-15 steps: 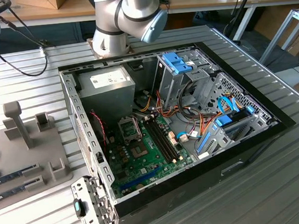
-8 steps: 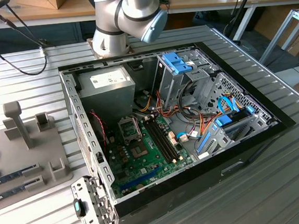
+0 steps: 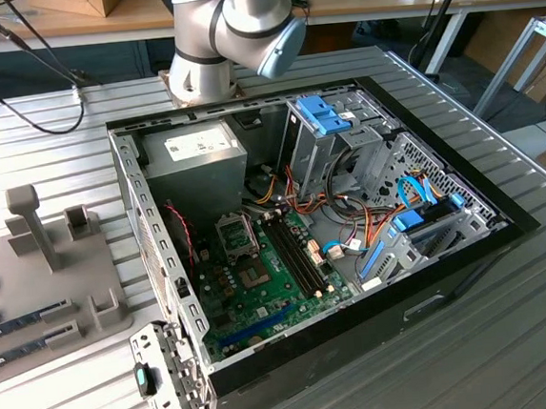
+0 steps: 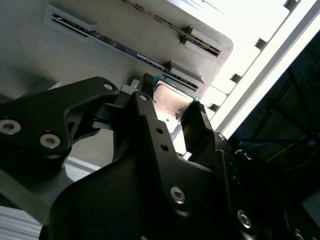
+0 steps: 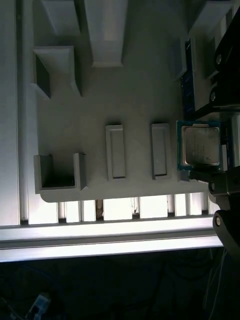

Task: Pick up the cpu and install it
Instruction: 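Pick up the cpu and move it towards the insertion slot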

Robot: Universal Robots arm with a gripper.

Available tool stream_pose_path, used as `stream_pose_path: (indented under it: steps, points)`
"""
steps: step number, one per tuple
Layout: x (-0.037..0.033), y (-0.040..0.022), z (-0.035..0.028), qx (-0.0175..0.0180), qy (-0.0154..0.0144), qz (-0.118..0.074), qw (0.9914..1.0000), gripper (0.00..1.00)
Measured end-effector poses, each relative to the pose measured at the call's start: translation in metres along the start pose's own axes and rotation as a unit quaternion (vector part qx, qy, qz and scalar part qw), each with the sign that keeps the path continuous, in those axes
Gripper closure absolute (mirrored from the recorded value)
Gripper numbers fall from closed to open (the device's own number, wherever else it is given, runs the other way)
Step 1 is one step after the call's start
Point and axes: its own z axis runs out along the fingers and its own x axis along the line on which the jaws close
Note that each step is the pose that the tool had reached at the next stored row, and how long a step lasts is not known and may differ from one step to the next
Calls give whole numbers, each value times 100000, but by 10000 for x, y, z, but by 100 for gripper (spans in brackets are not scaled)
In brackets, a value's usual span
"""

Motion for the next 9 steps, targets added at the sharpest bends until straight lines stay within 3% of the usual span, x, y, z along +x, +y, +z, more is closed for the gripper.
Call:
stream_pose_path:
  steps: [9]
  points:
    - [-4, -4, -54, -547, 19, 13, 99999, 53]
